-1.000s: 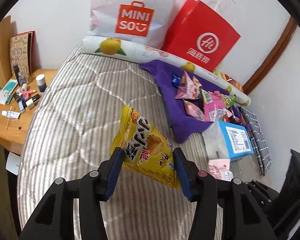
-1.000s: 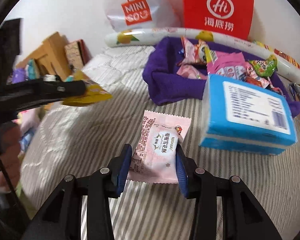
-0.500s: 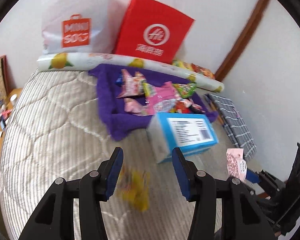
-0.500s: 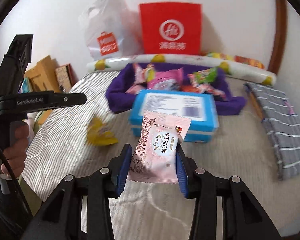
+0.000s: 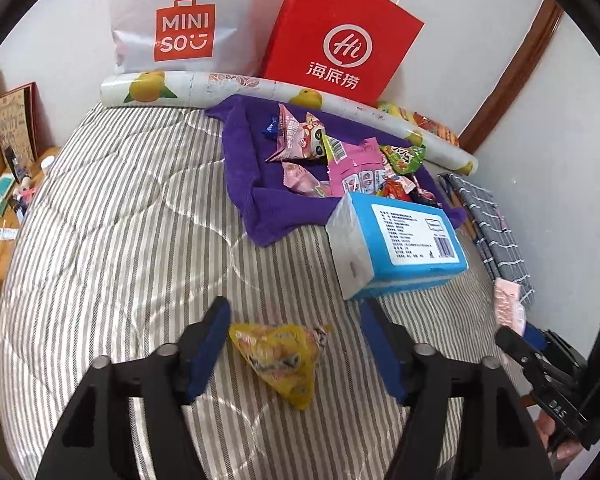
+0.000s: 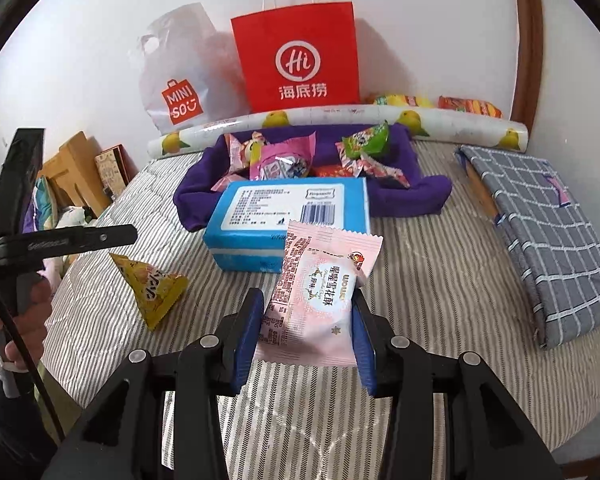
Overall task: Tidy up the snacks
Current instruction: 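Lift the pink candy packet with the right tool while the left tool regrasps the yellow chip bag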
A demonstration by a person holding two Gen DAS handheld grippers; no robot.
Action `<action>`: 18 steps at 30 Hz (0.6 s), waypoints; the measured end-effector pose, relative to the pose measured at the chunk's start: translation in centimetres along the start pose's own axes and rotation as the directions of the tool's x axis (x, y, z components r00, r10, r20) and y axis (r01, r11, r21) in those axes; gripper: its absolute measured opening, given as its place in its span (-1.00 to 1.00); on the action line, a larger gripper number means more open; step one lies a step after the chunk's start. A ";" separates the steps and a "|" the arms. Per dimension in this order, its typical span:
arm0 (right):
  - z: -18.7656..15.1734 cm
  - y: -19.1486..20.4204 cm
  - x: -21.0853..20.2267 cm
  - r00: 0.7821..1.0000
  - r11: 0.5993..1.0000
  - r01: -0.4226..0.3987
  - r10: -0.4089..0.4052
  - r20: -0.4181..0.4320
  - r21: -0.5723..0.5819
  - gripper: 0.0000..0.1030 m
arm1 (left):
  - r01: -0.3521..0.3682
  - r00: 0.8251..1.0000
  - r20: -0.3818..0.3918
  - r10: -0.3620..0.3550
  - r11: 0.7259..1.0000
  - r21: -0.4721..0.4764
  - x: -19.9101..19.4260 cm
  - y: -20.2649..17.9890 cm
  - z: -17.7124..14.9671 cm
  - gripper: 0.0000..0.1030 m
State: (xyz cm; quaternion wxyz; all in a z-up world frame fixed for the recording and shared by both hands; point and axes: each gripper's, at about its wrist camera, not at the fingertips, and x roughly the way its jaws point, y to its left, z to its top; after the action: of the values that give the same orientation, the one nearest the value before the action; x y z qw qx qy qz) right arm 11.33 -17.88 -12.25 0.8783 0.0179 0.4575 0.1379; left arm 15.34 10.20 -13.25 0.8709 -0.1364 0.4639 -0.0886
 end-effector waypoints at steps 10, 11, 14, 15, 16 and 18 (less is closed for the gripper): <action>-1.3 0.4 1.3 0.999 1.000 -0.019 0.018 -0.034 -0.012 -0.18 | -0.025 0.996 -0.082 0.026 1.000 0.002 3.7 -0.4 -2.6 0.47; -1.4 0.2 1.4 0.999 1.000 -0.015 0.015 -0.037 -0.010 -0.18 | -0.033 0.996 -0.083 0.034 0.999 0.009 3.9 -0.5 -2.7 0.47; -1.5 -0.3 1.7 0.999 1.000 -0.007 0.007 -0.044 -0.001 -0.18 | -0.064 0.995 -0.078 0.067 0.997 0.029 4.4 -0.7 -2.9 0.44; -1.5 -0.5 1.9 0.999 1.000 -0.006 0.006 -0.047 0.002 -0.18 | -0.068 0.994 -0.080 0.070 0.997 0.030 4.6 -0.7 -2.9 0.44; -1.5 -0.6 2.0 0.999 1.000 -0.003 0.004 -0.049 0.006 -0.18 | -0.068 0.994 -0.089 0.070 0.997 0.028 4.9 -0.7 -2.9 0.42; -1.5 -0.8 2.1 0.999 1.000 -0.002 0.003 -0.054 0.011 -0.18 | -0.065 0.992 -0.107 0.067 0.998 0.023 5.3 -0.5 -3.0 0.27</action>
State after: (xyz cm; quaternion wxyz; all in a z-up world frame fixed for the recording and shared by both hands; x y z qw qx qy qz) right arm 11.45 -18.23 -14.90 0.8653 0.0197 0.4818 0.1368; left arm 15.80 7.73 -18.83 0.8484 -0.1073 0.5134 -0.0715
